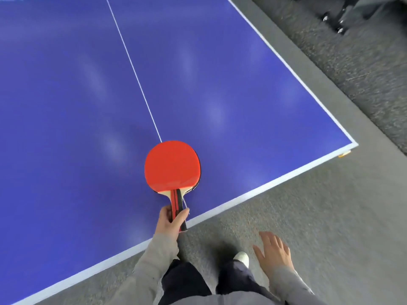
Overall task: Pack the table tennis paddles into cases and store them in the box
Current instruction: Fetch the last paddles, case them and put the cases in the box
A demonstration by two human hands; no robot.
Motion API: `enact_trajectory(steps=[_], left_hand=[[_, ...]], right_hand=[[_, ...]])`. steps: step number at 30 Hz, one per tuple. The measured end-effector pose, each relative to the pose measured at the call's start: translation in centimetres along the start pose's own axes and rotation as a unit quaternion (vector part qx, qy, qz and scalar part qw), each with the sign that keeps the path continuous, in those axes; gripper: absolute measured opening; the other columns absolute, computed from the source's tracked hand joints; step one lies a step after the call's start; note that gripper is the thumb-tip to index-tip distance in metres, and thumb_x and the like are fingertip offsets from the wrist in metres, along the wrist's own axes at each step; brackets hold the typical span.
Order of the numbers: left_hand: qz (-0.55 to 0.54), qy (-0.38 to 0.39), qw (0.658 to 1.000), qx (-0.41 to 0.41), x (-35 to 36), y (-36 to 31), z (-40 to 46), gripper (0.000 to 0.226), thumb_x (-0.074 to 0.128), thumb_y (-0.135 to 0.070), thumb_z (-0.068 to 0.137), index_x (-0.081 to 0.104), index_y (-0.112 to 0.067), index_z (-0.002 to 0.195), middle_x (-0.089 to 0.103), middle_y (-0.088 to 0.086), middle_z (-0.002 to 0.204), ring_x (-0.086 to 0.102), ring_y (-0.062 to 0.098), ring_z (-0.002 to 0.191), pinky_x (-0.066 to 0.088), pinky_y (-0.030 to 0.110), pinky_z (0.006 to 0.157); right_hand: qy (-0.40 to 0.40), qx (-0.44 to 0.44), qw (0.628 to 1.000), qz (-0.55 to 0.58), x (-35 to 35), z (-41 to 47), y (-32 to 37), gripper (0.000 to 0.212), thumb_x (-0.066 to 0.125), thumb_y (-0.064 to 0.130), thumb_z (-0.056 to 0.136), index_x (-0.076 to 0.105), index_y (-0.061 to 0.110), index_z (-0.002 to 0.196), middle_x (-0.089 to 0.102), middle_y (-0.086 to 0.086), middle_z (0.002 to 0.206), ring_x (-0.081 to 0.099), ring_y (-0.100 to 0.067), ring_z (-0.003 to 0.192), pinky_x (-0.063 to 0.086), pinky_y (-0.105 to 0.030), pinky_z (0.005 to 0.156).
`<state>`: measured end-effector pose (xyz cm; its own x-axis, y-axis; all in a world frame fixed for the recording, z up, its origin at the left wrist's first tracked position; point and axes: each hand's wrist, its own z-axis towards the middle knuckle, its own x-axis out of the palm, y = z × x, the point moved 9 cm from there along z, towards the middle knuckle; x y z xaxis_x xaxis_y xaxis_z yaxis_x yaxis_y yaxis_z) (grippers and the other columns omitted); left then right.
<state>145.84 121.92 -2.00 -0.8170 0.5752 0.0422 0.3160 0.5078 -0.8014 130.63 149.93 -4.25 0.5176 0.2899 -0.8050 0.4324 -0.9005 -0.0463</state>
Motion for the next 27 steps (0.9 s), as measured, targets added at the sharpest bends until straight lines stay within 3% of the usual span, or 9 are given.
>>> enact_trajectory(steps=[5,11,16,21,27], left_hand=[[0.059,0.057,0.997,0.015,10.2,-0.3,-0.7,0.017,0.069,-0.019,0.083,0.054,-0.016,0.09,0.057,0.006,0.075,0.054,0.015,0.062,0.044,0.012,0.045],[0.09,0.118,0.989,0.008,24.5,1.5,-4.0,0.015,0.07,-0.019,0.082,0.055,-0.018,0.088,0.061,0.001,0.073,0.058,0.007,0.06,0.044,0.019,0.052],[0.083,0.177,0.981,-0.01,35.8,2.3,-7.1,0.034,0.07,-0.033,0.063,0.056,-0.016,0.089,0.061,0.001,0.073,0.057,0.011,0.066,0.042,0.025,0.058],[0.119,0.215,0.969,0.009,43.5,2.6,-7.8,0.032,0.068,-0.032,0.062,0.057,-0.016,0.088,0.062,0.0,0.071,0.057,0.01,0.063,0.042,0.025,0.057],[0.167,0.233,0.958,0.008,50.1,2.6,-4.9,0.035,0.071,-0.036,0.062,0.06,-0.019,0.09,0.063,-0.001,0.072,0.06,0.009,0.065,0.045,0.028,0.067]], right_hand=[[0.028,0.037,0.996,0.082,1.5,0.2,-7.7,0.055,0.029,0.054,0.097,0.024,0.029,0.146,0.031,0.008,0.15,0.026,-0.013,0.14,0.023,-0.034,0.112],[0.04,0.064,0.986,0.147,2.0,1.4,-18.8,0.054,0.036,0.049,0.097,0.026,0.028,0.145,0.036,0.005,0.148,0.031,-0.017,0.138,0.027,-0.036,0.11],[0.053,0.097,0.981,0.157,1.9,2.5,-28.7,0.053,0.035,0.049,0.097,0.028,0.027,0.144,0.038,0.003,0.147,0.032,-0.019,0.137,0.026,-0.037,0.11],[0.075,0.124,0.973,0.18,2.6,2.9,-36.1,0.055,0.033,0.051,0.097,0.026,0.025,0.145,0.039,0.001,0.147,0.033,-0.02,0.137,0.026,-0.039,0.112],[0.119,0.133,0.966,0.187,2.5,6.3,-41.1,0.052,0.033,0.051,0.097,0.029,0.025,0.142,0.044,0.0,0.143,0.037,-0.021,0.133,0.029,-0.042,0.109]])
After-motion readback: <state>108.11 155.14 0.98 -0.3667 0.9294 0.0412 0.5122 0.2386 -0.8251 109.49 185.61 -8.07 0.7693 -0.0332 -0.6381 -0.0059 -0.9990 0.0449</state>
